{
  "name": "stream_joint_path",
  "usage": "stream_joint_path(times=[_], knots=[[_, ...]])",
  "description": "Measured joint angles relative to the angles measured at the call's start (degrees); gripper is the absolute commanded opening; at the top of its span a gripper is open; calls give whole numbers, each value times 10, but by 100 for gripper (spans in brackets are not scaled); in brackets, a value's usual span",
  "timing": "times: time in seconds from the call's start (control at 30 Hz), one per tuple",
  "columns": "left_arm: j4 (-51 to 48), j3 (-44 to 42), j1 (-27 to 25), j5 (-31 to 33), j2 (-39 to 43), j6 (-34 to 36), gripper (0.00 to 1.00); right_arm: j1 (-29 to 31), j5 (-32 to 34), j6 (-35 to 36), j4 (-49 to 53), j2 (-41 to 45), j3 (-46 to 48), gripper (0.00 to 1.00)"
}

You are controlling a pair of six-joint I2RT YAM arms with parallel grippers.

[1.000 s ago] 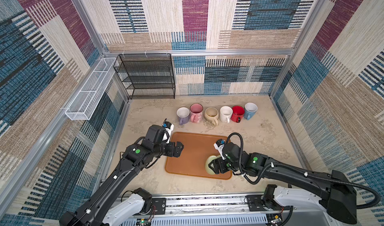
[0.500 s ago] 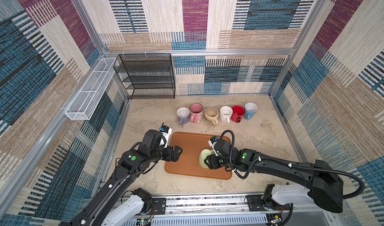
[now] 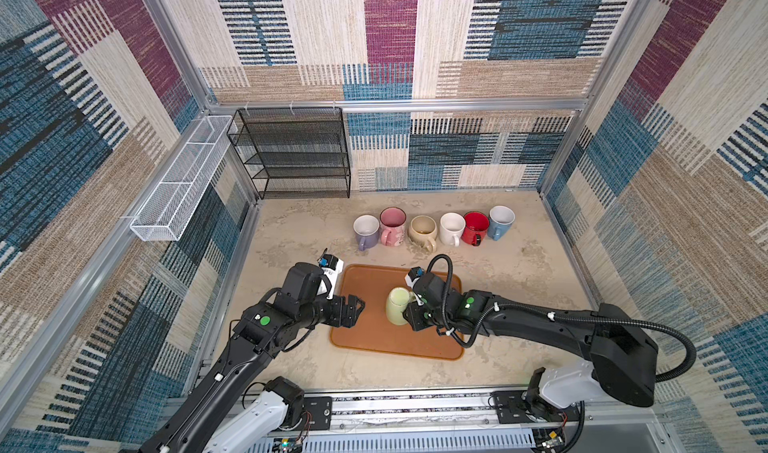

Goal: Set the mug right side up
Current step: 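Close the right gripper on the green mug and tilt it while the left gripper approaches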

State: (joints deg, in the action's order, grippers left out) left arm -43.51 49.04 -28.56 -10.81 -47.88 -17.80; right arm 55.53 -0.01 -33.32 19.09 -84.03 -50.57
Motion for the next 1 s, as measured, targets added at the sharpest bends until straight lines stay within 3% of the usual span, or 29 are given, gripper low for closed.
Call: stream_joint_path(times=[0.2,0.47,0.7,0.8,1.0], knots=[[0,-2,0,0,1,0,92,0,-7,24,-4,-20,-37,13],[1,-5,0,-3,0,0,91,-6,-58,76,20,41,-63,14],[32,-39,-30,-29,-16,-22,87,-110,-90,97,47,71,-83,8],[59,-68,-61,-29,-29,-44,81,-140,-105,106,52,52,-97,6],[122,-111,-105,-25,-65,-81,59,-164,-141,126,50,-29,-131,2]])
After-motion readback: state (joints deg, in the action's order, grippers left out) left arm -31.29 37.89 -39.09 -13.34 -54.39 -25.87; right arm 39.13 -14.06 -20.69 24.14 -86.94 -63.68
